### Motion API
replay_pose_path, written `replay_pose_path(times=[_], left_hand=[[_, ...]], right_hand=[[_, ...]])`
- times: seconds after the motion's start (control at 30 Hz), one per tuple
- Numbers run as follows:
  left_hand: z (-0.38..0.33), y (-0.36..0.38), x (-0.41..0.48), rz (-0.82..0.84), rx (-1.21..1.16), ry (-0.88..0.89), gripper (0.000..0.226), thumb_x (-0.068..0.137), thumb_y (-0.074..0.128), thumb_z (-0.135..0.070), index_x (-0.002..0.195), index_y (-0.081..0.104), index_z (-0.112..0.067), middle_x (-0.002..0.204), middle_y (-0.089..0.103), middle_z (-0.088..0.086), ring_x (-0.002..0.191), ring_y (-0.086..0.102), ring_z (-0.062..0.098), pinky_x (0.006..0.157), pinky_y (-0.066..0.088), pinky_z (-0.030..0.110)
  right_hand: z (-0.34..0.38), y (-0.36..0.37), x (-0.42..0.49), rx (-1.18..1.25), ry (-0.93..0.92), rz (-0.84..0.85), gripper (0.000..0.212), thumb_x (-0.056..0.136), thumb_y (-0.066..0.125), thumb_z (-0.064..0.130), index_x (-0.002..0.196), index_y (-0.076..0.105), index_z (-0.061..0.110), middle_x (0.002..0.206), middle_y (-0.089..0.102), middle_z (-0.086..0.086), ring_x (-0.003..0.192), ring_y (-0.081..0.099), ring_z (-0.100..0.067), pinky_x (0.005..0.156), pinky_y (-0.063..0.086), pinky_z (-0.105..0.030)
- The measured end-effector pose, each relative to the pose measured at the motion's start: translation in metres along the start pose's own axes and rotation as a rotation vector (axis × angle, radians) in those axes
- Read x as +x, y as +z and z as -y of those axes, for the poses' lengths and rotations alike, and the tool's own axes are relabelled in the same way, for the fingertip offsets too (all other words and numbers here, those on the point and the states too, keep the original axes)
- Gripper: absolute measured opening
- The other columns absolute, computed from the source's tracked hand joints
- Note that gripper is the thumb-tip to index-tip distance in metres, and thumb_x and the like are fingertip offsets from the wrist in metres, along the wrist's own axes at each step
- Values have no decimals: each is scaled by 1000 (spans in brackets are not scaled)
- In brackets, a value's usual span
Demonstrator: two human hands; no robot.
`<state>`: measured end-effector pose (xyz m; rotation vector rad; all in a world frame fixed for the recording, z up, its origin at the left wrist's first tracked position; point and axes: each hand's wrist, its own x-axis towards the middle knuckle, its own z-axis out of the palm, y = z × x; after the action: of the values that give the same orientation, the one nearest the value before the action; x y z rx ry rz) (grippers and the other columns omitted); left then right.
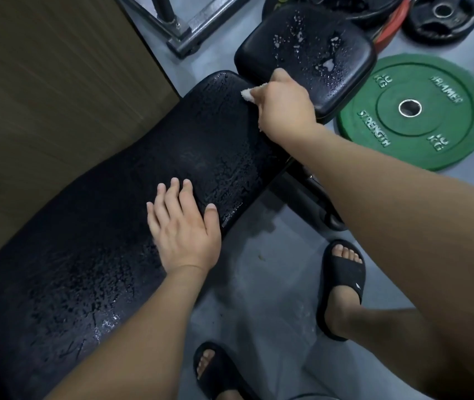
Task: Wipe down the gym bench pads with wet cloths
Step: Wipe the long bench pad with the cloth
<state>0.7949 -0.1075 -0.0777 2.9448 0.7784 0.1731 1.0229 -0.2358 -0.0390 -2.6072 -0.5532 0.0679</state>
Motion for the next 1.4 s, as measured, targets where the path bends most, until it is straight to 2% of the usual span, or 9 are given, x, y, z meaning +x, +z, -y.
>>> replay_pose_path(times=[0.13,0.23,0.43,0.63,0.8,0.97,1.1,1.27,1.4], left_hand=[[1,0,0,-6,-5,8,62,98,38,-43,151,40,-11,160,35,11,154,20,31,125,14,56],[2,0,0,-8,16,15,61,99,38,-43,151,40,-10,159,36,11,154,20,32,124,15,57],[1,2,1,-10,27,17,62,98,38,-44,150,41,-10,159,37,12,153,22,33,124,16,57],[1,0,1,-22,14,23,62,98,38,-44,149,41,-9,158,38,13,153,23,34,125,15,57],[1,0,2,-25,29,24,63,98,37,-45,149,42,-9,158,38,13,153,23,34,124,15,57],[0,0,3,-23,24,23,63,97,38,-44,149,43,-8,159,38,13,153,23,34,124,15,57],[1,1,3,-33,24,33,63,96,39,-44,148,44,-8,158,39,13,152,24,34,124,16,57],[1,0,4,-44,19,33,63,96,40,-44,147,45,-8,157,40,13,151,26,35,124,16,56],[0,-1,3,-41,21,35,63,96,39,-44,148,44,-8,157,40,13,151,26,35,124,16,56]], right_hand=[[-17,-7,-28,-87,-68,71,39,89,65,17,122,67,39,102,38,-2,88,59,-39,73,48,-36],[-25,-6,-52,-128,-135,11,45,94,62,16,134,65,35,101,43,-3,88,63,-38,70,47,-34],[8,9,21,-45,-105,-13,36,103,47,42,129,67,27,99,41,-3,92,59,-40,86,52,-39],[0,-2,9,-140,-121,125,38,85,64,17,118,65,37,102,41,-5,86,57,-39,77,50,-38],[10,5,25,-195,-121,48,30,98,58,26,126,68,29,111,46,-9,89,56,-37,85,49,-39],[31,12,73,-210,-64,117,36,91,71,18,126,69,21,125,48,-11,103,61,-40,83,50,-36],[35,0,16,-224,-270,156,36,92,65,22,126,65,34,115,50,-9,97,62,-41,77,51,-41],[23,-1,-49,-149,-619,291,45,91,58,18,129,65,41,108,54,2,81,66,-35,57,54,-38],[18,-3,-1,-144,-379,135,33,98,55,32,127,69,37,110,56,-6,94,65,-41,75,55,-43]])
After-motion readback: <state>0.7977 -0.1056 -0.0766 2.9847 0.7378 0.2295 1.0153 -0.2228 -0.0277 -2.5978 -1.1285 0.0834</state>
